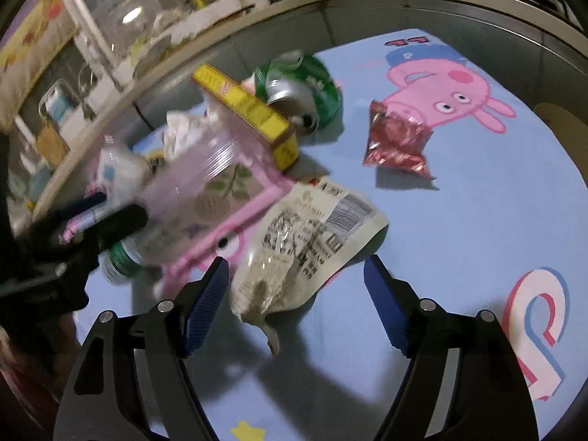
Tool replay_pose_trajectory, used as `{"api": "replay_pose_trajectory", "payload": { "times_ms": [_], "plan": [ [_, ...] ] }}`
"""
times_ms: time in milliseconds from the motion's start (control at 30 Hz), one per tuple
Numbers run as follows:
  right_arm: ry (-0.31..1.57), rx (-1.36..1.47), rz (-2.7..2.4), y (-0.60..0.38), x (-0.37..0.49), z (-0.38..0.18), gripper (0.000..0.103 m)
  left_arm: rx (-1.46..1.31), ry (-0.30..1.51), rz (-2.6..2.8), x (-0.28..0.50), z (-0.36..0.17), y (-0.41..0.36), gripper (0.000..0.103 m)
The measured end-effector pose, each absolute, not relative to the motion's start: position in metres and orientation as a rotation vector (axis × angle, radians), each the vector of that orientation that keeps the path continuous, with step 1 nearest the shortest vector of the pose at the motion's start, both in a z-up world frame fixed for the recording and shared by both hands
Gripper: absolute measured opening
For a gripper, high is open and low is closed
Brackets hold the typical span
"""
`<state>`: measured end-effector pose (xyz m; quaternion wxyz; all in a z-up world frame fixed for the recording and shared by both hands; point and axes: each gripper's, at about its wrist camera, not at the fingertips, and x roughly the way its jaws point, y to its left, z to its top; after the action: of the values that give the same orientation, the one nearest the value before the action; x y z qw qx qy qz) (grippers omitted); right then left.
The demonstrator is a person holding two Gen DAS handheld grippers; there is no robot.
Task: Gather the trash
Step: 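Carry the bottle to the beige bin and open the left gripper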
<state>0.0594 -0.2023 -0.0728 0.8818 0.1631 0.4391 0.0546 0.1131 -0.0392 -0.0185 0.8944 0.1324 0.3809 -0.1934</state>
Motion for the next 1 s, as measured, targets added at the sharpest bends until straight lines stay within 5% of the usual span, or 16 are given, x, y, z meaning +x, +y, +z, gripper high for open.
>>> {"api": "replay_pose_trajectory", "payload": {
  "times_ms": [67, 233, 300, 400, 533, 667, 700, 733, 800, 1000],
  "plan": [
    [0.933, 0.319, 0.117, -0.199, 0.062, -0.082, 0.074, 0.354, 0.785, -0.401, 0.117, -0.024, -0.054, 0.099],
    [0.875, 0.261, 0.157, -0.203, 0.051, -0.082, 0.026, 0.518, 0.831, -0.406, 0.129, -0.049, -0.080, 0.099],
    [0.860, 0.279, 0.156, -0.214, 0.046, -0.080, 0.019, 0.535, 0.885, -0.398, 0.136, -0.062, -0.080, 0.099],
    [0.835, 0.320, 0.184, -0.229, 0.035, -0.077, 0.009, 0.502, 0.928, -0.371, 0.141, -0.065, -0.072, 0.080],
    [0.812, 0.337, 0.214, -0.241, 0.022, -0.073, 0.001, 0.390, 0.970, -0.405, 0.130, -0.050, -0.055, 0.069],
    [0.829, 0.407, 0.273, -0.256, 0.012, -0.078, 0.006, 0.304, 0.970, -0.452, 0.097, -0.036, -0.049, 0.065],
    [0.846, 0.469, 0.301, -0.263, 0.014, -0.082, 0.016, 0.274, 0.978, -0.470, 0.090, -0.034, -0.046, 0.065],
    [0.860, 0.547, 0.335, -0.271, 0.015, -0.088, 0.040, 0.260, 0.988, -0.480, 0.086, -0.035, -0.047, 0.065],
    [0.855, 0.656, 0.363, -0.282, 0.014, -0.095, 0.070, 0.233, 1.037, -0.493, 0.081, -0.042, -0.050, 0.065],
    [0.856, 0.678, 0.378, -0.285, 0.025, -0.097, 0.065, 0.216, 1.087, -0.498, 0.084, -0.055, -0.066, 0.064]
  ]
}}
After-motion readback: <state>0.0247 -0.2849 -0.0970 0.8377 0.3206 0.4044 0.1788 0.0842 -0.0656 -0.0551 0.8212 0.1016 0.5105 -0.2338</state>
